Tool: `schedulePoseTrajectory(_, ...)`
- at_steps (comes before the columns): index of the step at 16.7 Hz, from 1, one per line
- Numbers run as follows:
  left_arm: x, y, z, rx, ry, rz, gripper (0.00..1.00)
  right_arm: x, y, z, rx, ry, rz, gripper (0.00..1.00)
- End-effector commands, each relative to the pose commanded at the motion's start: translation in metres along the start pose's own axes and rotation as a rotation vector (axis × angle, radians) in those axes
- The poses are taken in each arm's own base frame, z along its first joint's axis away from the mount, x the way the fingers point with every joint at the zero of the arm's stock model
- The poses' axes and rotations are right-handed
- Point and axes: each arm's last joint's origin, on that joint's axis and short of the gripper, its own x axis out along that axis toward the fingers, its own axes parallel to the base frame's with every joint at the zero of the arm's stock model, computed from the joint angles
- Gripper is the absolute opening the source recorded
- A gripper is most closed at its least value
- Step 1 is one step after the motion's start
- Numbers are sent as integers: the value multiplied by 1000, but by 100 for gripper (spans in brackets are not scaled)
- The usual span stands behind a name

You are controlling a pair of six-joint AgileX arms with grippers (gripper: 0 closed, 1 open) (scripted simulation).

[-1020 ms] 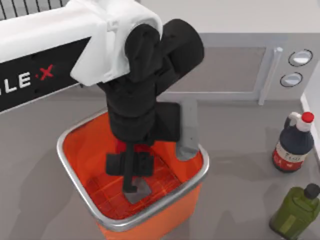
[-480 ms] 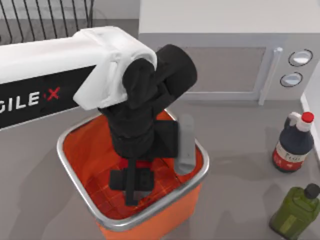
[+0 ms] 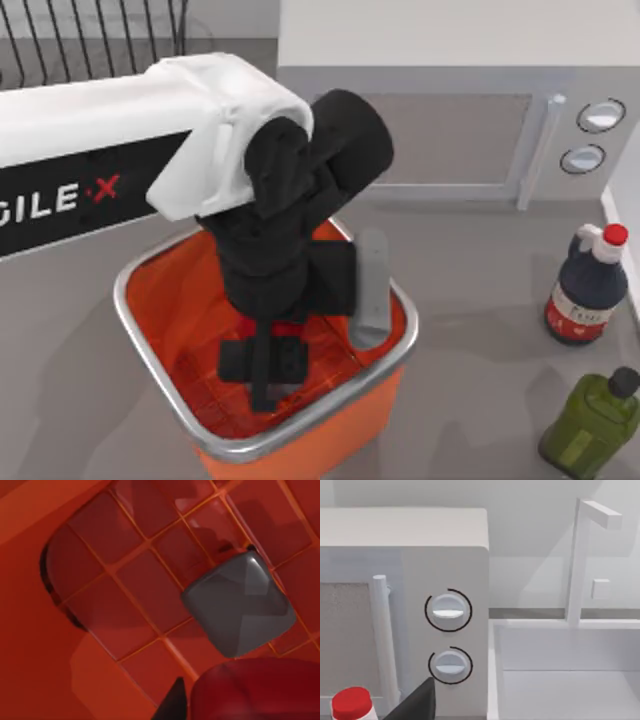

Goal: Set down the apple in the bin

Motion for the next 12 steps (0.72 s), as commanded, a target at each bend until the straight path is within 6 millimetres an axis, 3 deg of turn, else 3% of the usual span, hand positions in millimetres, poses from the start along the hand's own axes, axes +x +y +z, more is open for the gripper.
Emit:
schedulePoseTrajectory(6,0,0,0,0,0,0,98,0,0,0,0,0,0,100)
schedulePoseTrajectory(12,0,0,0,0,0,0,100,0,0,0,0,0,0,100)
